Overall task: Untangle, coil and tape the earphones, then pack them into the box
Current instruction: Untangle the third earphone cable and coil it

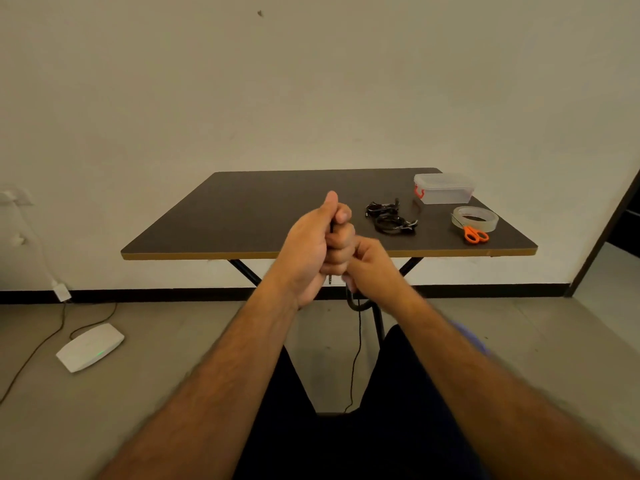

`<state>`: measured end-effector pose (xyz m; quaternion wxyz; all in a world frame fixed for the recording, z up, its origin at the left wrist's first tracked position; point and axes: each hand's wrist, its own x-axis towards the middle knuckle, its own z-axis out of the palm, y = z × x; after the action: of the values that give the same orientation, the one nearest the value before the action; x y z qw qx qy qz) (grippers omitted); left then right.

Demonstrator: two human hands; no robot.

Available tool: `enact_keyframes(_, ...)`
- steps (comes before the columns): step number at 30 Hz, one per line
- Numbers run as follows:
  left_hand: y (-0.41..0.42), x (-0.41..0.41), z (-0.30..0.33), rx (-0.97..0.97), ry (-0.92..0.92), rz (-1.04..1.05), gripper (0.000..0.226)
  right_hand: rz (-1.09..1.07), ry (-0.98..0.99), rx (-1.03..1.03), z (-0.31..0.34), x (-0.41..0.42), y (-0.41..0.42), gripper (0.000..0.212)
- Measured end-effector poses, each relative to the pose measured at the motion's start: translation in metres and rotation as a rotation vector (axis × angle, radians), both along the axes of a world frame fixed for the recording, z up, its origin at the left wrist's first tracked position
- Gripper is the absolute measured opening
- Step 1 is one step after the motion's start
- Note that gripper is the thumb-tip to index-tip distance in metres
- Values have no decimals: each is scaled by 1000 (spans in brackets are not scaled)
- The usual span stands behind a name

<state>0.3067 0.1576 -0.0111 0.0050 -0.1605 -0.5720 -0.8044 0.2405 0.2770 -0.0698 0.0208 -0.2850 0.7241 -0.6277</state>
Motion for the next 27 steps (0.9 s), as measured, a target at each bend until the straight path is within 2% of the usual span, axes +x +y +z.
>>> enact_keyframes(5, -4, -1, -1, -58, 66, 152, 42, 53, -30, 61, -23, 36, -4, 20)
enact_keyframes(13, -5, -4, -10, -198, 205, 357, 42, -4, 28, 144, -18, 60, 4, 13)
enact_keyframes(20, -4, -17, -31, -469, 324, 555, 39, -42, 151, 242, -10, 68, 8, 10)
enact_keyframes(23, -5, -23, -42, -560, 269, 555, 36, -76, 242, 299, -5, 64, 11, 8)
enact_keyframes(27, -9, -23, -45, -613, 191, 414, 38, -103, 315, 360, 2, 58, 18, 10)
